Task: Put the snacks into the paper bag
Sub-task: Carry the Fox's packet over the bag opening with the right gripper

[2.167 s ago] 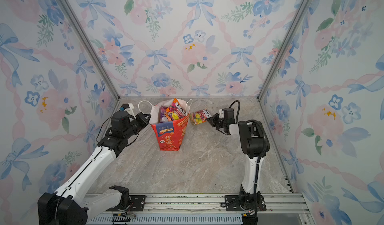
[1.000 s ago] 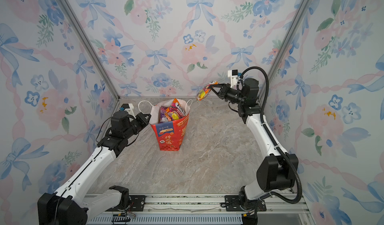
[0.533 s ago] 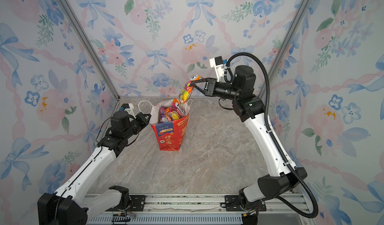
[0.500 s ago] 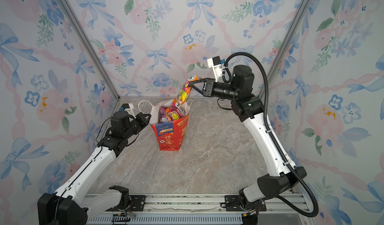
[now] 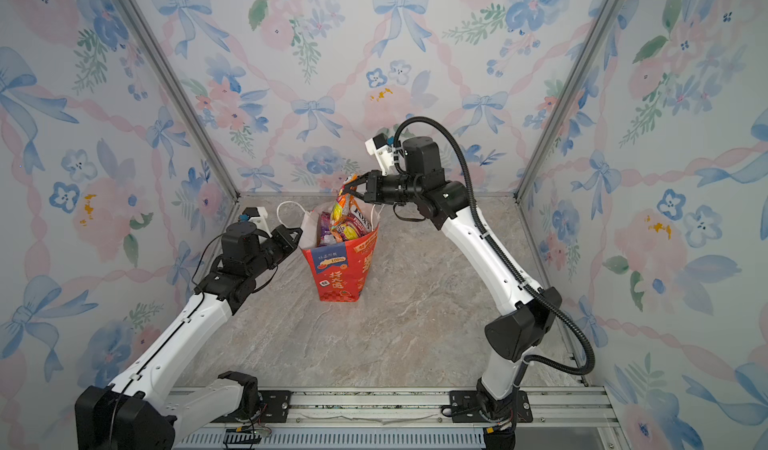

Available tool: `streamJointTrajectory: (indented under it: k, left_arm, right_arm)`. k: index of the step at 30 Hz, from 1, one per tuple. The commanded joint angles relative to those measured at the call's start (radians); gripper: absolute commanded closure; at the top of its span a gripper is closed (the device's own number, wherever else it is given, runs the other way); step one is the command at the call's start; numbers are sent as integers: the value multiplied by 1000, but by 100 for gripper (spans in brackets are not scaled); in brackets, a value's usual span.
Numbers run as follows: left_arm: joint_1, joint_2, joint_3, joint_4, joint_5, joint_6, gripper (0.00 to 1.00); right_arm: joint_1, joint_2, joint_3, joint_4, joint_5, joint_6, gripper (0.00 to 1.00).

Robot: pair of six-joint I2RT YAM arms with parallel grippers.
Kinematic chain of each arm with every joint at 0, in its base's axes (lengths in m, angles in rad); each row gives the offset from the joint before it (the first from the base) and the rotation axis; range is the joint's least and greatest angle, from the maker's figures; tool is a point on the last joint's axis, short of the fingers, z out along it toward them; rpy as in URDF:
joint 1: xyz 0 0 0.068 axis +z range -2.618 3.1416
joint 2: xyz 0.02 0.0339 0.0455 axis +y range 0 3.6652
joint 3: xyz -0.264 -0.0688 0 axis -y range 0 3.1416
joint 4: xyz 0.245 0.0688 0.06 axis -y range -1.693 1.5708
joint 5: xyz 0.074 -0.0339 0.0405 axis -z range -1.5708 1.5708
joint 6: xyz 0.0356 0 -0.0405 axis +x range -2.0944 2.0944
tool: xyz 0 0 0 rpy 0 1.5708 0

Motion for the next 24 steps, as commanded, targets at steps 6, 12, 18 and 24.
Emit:
streamJointTrajectory:
  k: [6,12,18,24]
  left_arm:
    - [10,0,19,27,2,15,100]
    - [9,10,14,39,10,8,100]
    - [9,4,10,41,5,7,100]
    - [10,11,12,45,9,7,100]
  right_arm:
    - [61,82,126,-95,69,-72,100]
    - [90,140,199,-124,45,-83,100]
    - [102,159,197,-135,43,-75,100]
    - [102,165,125,-131,43,-59,100]
